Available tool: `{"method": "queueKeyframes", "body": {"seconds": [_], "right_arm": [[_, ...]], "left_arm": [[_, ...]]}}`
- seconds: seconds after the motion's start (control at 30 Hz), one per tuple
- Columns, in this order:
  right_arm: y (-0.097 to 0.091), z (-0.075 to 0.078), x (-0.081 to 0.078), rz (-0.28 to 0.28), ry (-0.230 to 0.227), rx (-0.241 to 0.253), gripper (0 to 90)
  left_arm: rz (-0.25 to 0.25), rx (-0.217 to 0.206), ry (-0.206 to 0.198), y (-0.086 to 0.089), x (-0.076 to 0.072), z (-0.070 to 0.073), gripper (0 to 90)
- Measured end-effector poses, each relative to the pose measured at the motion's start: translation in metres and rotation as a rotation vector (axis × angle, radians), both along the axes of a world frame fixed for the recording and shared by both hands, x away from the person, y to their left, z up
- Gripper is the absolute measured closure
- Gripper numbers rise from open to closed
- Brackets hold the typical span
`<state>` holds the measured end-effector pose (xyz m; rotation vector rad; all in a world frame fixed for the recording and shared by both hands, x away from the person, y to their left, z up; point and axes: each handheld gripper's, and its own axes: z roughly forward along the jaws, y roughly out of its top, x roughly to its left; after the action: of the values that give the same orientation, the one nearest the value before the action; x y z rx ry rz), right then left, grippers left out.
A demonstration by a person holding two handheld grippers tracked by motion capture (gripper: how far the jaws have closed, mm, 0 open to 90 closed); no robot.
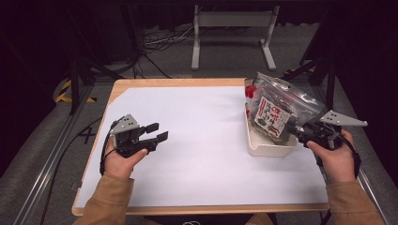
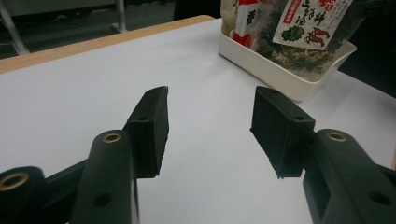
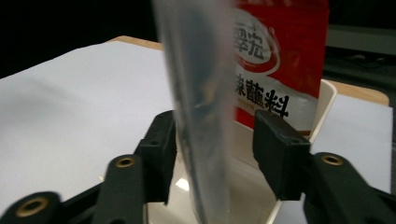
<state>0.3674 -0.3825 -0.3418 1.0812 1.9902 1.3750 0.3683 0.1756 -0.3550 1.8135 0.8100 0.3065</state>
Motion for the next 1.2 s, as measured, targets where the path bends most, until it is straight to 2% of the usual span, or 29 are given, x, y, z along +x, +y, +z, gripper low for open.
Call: {"method": "queueKeyframes", "body": {"seconds": [0.13,0.47,0.77,0.9,1.03,1.2], "right_arm": [[-0.001,0.002,-0.009,-0.009,-0.009,-0.001,38.2],[0.004,-0.003,-0.030,0.011,-0.021,-0.025,29.1],[0.005,-0.014,-0.046,0.029,-0.013,-0.020,28.8],[0.013,-0.029,-0.055,0.087,-0.021,-0.017,27.9],[0.016,-0.037,-0.057,0.094,-0.033,-0.035,26.8],[0.015,-0.046,-0.060,0.085,-0.019,-0.022,27.0]], "left_arm": [[-0.002,0.004,-0.005,0.004,-0.006,0.000,45.4],[0.003,-0.010,-0.002,0.016,-0.020,-0.001,44.0],[-0.008,-0.008,-0.008,0.025,-0.028,-0.007,43.0],[-0.022,-0.003,-0.024,0.027,-0.032,-0.008,42.6],[-0.032,0.000,-0.037,0.029,-0.035,-0.009,42.1],[-0.037,-0.003,-0.038,0.030,-0.037,-0.012,41.8]]}}
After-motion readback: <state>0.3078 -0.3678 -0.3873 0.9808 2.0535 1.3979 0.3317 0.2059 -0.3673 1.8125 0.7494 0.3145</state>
